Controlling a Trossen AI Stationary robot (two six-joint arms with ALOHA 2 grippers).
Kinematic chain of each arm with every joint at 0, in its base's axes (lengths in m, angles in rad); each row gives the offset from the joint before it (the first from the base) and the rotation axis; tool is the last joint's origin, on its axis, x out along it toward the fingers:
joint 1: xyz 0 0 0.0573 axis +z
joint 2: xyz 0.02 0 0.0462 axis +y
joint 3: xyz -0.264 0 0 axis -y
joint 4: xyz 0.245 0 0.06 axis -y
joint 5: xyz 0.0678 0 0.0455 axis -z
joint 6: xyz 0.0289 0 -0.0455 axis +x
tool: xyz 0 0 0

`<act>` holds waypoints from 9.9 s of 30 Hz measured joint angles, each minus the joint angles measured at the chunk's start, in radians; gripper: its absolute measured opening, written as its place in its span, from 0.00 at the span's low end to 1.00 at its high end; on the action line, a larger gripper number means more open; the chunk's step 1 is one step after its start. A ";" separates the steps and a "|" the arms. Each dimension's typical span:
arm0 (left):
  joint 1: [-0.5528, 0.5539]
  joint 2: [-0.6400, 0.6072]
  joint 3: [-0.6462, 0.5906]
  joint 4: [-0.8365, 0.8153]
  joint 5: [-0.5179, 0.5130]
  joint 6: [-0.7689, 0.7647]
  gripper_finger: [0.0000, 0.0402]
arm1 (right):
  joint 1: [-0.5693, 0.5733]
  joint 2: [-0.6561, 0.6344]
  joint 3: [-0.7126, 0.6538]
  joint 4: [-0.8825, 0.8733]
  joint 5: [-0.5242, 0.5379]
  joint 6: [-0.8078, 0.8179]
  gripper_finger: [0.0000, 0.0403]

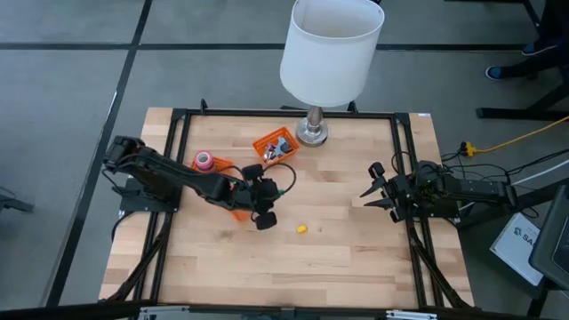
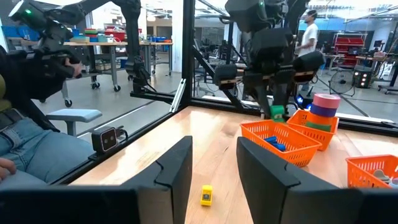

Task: Pick and place Stapler, Stapler remover, tape
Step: Put the green stapler into the bottom orange bin, then put the yellow stapler into the bottom orange bin, then return to Home Position

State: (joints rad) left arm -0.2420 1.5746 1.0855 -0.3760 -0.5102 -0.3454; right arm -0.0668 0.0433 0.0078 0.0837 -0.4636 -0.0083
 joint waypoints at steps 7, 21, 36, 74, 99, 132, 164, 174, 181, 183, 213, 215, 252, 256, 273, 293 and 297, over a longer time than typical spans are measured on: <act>0.000 -0.068 -0.138 0.024 -0.029 -0.099 0.18 | 0.000 0.000 0.000 0.000 0.000 0.000 0.32; -0.006 -0.106 -0.426 0.185 -0.050 -0.382 0.20 | 0.000 0.000 0.000 0.000 0.000 0.000 0.32; 0.000 -0.106 -0.490 0.197 -0.117 -0.533 0.24 | 0.000 0.000 0.000 0.000 0.000 0.000 0.32; -0.131 0.119 -0.236 0.813 0.002 0.134 0.40 | 0.000 0.000 0.000 0.000 0.000 0.000 0.32; -0.064 0.451 0.074 0.554 0.094 0.024 0.63 | 0.000 0.000 0.000 0.000 0.000 0.000 0.32; -0.048 0.538 0.074 0.589 0.147 -0.132 0.16 | 0.000 0.000 0.000 -0.001 0.000 0.000 0.32; -0.046 -0.192 -0.327 0.243 -0.155 -0.232 0.16 | 0.000 0.000 0.000 -0.001 0.000 0.000 0.32; -0.085 -0.244 -0.604 0.419 -0.170 -0.481 0.17 | 0.000 0.000 0.000 0.000 0.000 0.000 0.32; -0.116 -0.244 -0.694 0.553 -0.170 -0.519 0.17 | 0.000 0.000 0.000 0.000 0.000 0.000 0.32; -0.119 -0.244 -0.704 0.554 -0.170 -0.539 0.17 | 0.000 0.000 0.000 -0.001 0.000 0.000 0.32; -0.118 -0.243 -0.705 0.561 -0.180 -0.557 0.42 | 0.000 0.000 0.000 0.000 0.000 0.000 0.32; -0.114 -0.243 -0.705 0.557 -0.188 -0.549 0.42 | 0.000 0.000 0.000 -0.001 0.000 0.000 0.32; 0.084 -0.380 -1.078 1.441 0.208 0.226 0.42 | 0.000 0.000 0.000 -0.001 0.000 0.000 0.32; 0.083 -0.507 -1.078 1.362 0.208 0.287 0.42 | 0.000 0.000 0.000 -0.002 0.000 0.000 0.32; 0.090 -1.081 -1.078 0.714 0.231 0.292 0.42 | 0.000 0.000 0.000 -0.001 0.000 0.000 0.32; 0.116 -1.459 -1.077 0.462 0.318 0.488 0.42 | 0.000 0.000 0.000 -0.001 0.000 0.000 0.32; 0.168 -1.547 -1.076 0.389 0.513 0.469 0.42 | 0.000 0.000 0.000 -0.001 0.000 0.000 0.32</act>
State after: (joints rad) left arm -0.0737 0.0278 0.0093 0.0135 0.0032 0.1231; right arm -0.0666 0.0433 0.0074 0.0832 -0.4636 -0.0084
